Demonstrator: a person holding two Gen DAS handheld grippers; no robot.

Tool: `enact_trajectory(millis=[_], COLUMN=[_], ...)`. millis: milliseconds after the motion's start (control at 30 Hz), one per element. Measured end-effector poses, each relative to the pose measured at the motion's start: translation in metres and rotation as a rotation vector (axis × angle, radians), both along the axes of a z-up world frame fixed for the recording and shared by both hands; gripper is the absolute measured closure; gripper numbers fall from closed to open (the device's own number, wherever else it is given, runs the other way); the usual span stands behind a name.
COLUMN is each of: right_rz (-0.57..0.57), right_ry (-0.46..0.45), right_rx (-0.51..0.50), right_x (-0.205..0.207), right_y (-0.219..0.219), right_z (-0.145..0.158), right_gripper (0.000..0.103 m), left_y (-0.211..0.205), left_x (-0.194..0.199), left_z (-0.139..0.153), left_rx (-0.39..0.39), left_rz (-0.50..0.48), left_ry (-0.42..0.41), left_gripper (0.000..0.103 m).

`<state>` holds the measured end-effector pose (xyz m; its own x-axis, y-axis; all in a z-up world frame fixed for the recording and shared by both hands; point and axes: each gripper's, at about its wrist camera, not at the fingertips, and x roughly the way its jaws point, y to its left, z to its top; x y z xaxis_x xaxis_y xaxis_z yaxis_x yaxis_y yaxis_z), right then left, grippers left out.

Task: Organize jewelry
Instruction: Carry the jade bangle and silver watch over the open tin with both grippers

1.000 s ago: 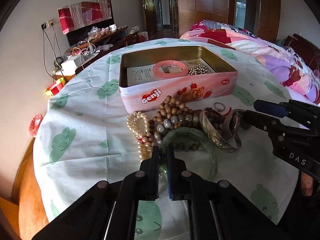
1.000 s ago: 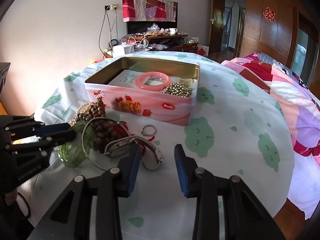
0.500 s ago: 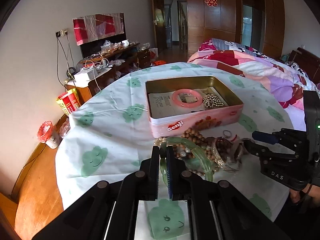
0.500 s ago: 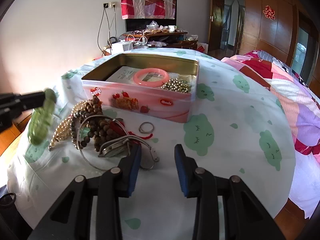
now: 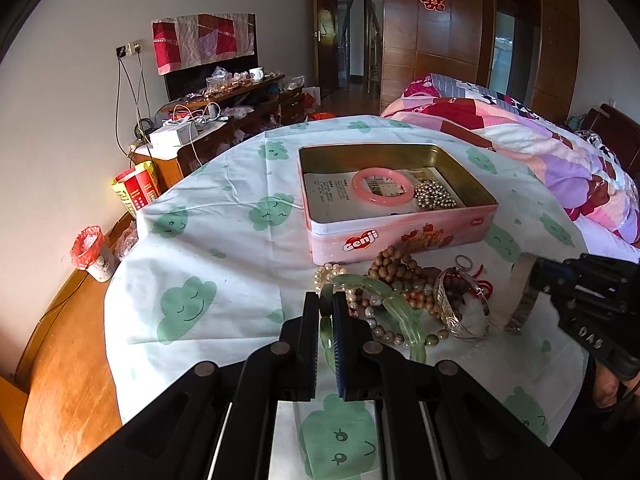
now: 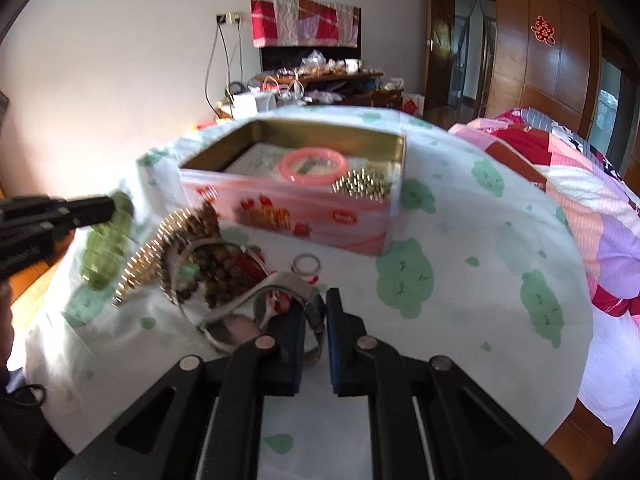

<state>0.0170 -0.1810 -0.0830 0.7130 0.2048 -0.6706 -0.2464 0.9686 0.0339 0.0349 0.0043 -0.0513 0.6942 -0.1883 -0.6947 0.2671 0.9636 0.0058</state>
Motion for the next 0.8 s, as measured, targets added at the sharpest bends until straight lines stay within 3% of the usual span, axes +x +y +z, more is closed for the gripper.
enact_trajectory(millis=[467,800], right_rz=[-0.022,-0.018], right_ry=[-0.052,-0.079], right_rx=[0.025,0.019], right_x=[0.000,0.013], right_y=[-0.009,-0.012], right_z=[0.025,0.042], right_gripper=[0.093,0.093], left_y=[0.001,-0.011], left_x=[0.005,0.018], left_z=[0.009,0.032], left_rx=[-0.008,0.023], left_rz=[-0.003,-0.037], left_ry=[-0.009,-0.050], left_gripper=[0.098,0.098])
